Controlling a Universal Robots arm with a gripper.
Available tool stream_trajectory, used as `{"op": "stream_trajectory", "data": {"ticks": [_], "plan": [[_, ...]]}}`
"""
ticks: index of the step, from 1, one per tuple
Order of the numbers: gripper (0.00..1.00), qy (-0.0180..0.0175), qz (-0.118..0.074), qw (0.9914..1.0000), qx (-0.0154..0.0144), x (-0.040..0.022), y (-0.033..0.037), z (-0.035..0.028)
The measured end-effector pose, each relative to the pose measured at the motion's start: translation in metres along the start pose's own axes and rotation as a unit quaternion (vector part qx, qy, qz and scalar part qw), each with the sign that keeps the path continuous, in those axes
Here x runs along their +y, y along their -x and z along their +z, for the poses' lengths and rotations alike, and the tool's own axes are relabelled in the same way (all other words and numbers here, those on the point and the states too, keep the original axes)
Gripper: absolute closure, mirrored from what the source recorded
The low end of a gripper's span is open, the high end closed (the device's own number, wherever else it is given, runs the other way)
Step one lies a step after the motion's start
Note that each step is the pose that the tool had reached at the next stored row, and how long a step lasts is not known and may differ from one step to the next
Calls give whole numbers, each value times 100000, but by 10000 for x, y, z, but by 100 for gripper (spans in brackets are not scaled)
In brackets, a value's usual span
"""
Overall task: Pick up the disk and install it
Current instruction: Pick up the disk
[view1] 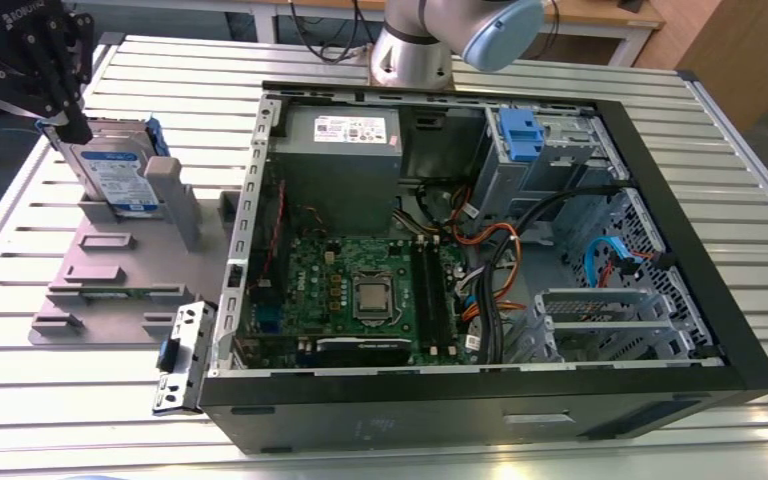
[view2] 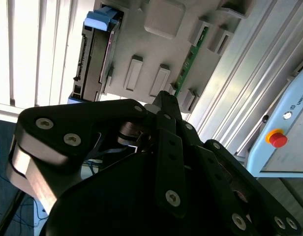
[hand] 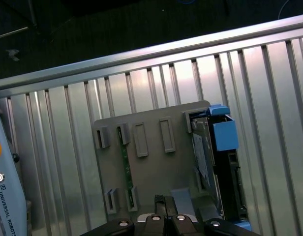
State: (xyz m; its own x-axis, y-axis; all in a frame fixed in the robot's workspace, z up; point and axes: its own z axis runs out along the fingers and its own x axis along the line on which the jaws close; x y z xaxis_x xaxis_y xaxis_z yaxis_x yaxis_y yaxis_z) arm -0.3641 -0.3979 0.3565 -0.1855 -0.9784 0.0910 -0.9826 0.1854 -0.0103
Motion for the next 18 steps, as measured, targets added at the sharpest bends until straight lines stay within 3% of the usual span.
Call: {"op": "stream_trajectory", "data": {"ticks": [14, 16, 18], "plan": [[89, -74, -372, 99999, 188, 0, 0, 0], [89, -199, -1112, 99992, 481, 0, 0, 0], [89, -207, -1152, 99992, 503, 0, 0, 0]]}}
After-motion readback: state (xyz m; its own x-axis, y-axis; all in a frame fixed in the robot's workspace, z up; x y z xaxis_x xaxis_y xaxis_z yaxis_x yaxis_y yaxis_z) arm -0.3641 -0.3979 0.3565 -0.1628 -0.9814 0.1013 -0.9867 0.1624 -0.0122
